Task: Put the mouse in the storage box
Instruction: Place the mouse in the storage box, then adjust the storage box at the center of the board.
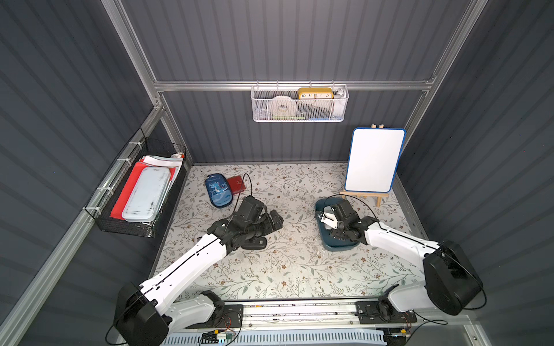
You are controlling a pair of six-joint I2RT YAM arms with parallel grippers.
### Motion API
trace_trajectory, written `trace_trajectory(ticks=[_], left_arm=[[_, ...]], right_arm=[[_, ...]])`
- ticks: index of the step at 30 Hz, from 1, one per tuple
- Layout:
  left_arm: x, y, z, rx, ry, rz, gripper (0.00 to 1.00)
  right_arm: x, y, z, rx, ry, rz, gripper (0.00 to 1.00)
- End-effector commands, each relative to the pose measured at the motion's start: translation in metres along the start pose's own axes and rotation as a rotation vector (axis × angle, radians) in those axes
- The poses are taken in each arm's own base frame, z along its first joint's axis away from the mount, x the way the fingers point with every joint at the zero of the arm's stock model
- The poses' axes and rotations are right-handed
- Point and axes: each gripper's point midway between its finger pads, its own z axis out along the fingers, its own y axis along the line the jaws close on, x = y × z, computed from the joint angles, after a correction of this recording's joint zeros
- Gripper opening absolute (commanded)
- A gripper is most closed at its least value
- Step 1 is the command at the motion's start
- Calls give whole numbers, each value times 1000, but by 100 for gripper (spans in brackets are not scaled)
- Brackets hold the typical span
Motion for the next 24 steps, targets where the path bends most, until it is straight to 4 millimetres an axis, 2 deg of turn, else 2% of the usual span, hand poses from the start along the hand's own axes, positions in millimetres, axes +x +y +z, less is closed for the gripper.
trace_trajectory(ticks=[1, 4, 8, 17, 21, 24], left_arm=[[-1, -2, -2, 10, -2, 20, 99], [0, -1, -3, 8, -1, 21, 100], [0, 0, -1, 6, -1, 21, 99], [-2, 5, 8, -20, -5, 29, 99], [-1, 6, 11, -24, 0, 32, 99], [-1, 8, 12, -27, 1, 34, 99]], right_arm=[[8, 15, -2, -53, 32, 32, 85], [19, 16, 2, -42, 99, 39, 80], [29, 19, 22, 0, 156, 15, 83], [11, -13, 58, 106, 157, 110, 85], [8, -25, 56, 155, 150, 141, 85], [4, -17, 37, 89, 114, 151, 86]])
